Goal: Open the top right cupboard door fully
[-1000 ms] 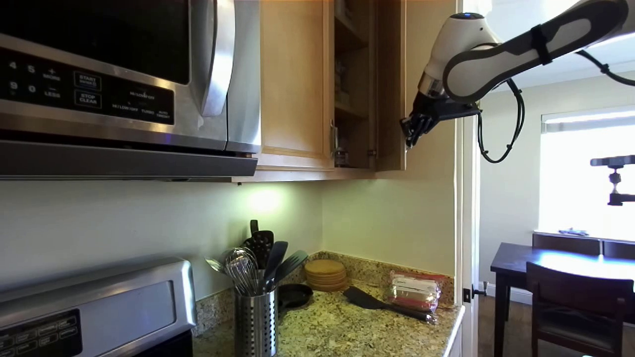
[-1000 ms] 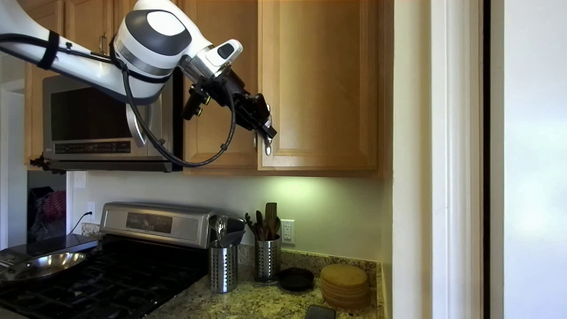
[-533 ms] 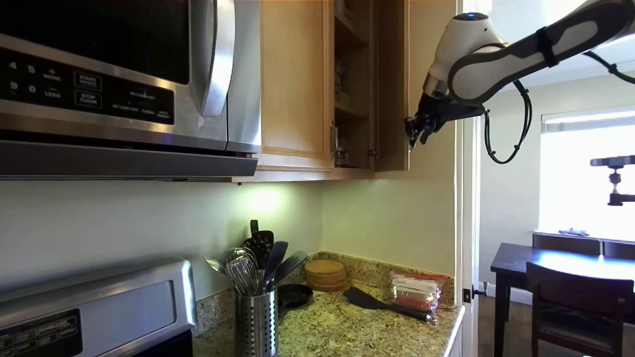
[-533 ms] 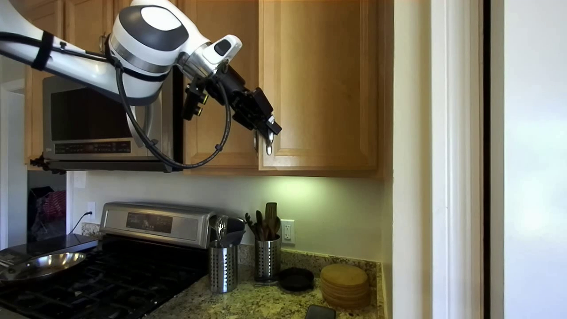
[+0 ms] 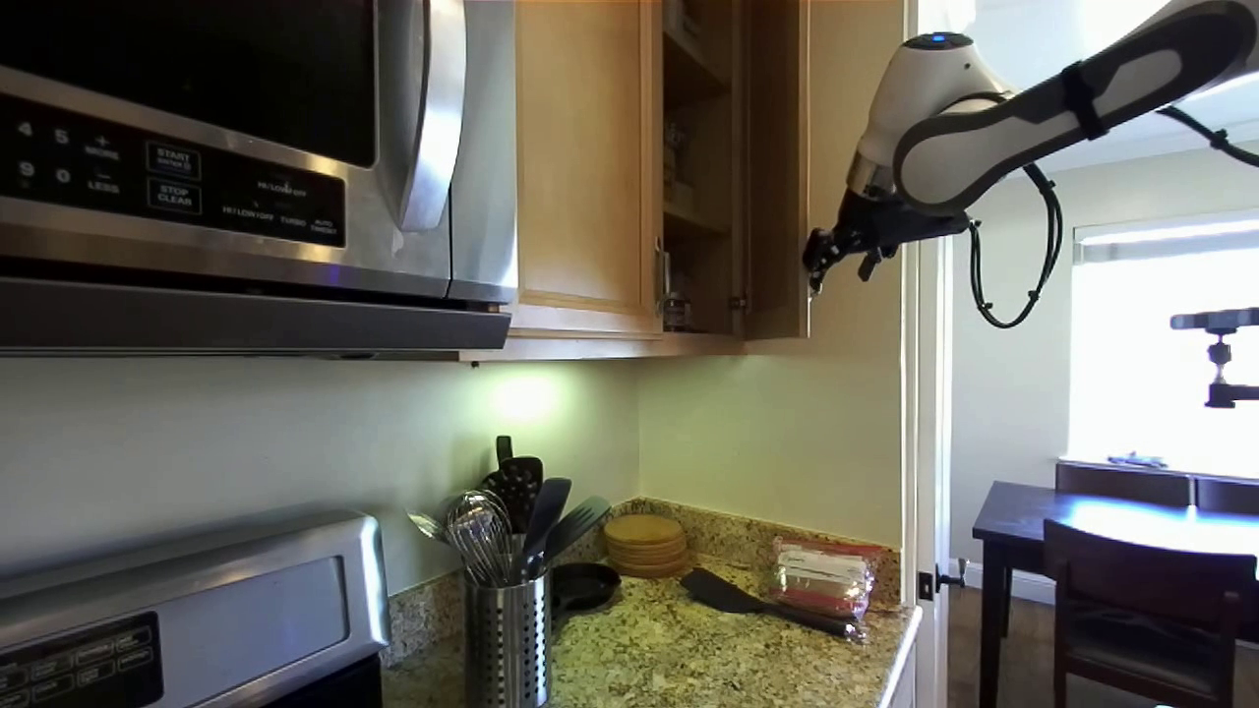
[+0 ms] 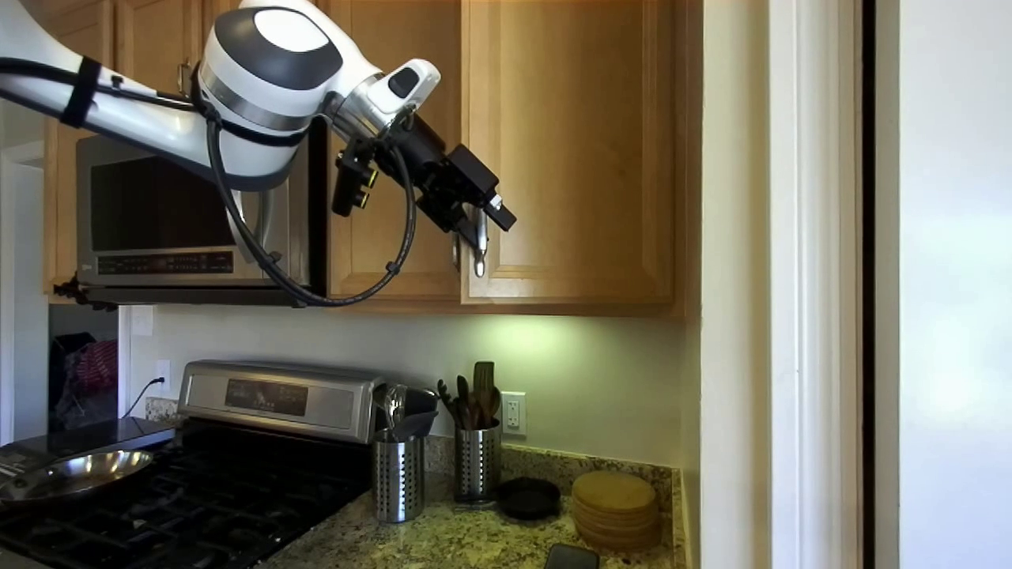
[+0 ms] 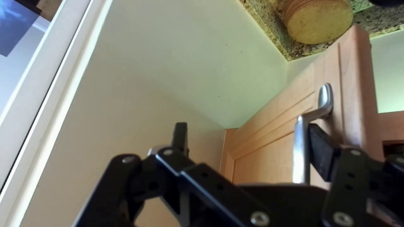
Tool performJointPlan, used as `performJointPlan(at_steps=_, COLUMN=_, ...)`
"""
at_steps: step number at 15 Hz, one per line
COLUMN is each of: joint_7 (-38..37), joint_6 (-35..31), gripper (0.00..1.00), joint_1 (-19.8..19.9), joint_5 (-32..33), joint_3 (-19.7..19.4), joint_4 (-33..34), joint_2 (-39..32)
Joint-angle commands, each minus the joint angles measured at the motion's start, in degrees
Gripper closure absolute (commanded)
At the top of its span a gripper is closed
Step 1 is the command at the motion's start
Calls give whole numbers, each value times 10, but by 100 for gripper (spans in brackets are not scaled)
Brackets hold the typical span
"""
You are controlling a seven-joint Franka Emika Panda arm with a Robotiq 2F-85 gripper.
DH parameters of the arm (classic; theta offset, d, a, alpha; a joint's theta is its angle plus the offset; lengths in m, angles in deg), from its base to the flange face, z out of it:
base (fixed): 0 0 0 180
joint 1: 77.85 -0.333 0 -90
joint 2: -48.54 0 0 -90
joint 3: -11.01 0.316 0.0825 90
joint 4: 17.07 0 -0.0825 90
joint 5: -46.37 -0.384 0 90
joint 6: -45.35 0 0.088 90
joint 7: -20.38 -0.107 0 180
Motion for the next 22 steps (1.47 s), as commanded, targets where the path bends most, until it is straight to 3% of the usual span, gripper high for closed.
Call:
performJointPlan(at_steps=1, joint_7=-23, joint_6=34, gripper=0, joint_1=44, joint_5=48, joint_3=5, joint_4=1, joint_2=-3)
performJointPlan(at_steps=2, joint_7=-8, joint_6=0, gripper=0, joint_1=2, joint_5=2, joint_3=-1, joint_4=0, joint_2=-1)
performJointPlan(at_steps=13, joint_7=-12, joint_6=1, gripper=0, joint_1=3, joint_5=2, joint_3=0, joint_4=0, joint_2=-1)
performJointPlan(at_steps=17, joint_7=39, joint_6=16, gripper=0, joint_1=-11, joint_5=-32, joint_3=-32, joint_4=-6, joint_2=29)
performJointPlan(at_steps=22, joint_7=65, joint_6=22, gripper=0, joint_1=5, joint_5=-34, joint_3=-49, joint_4=-20, joint_2=53)
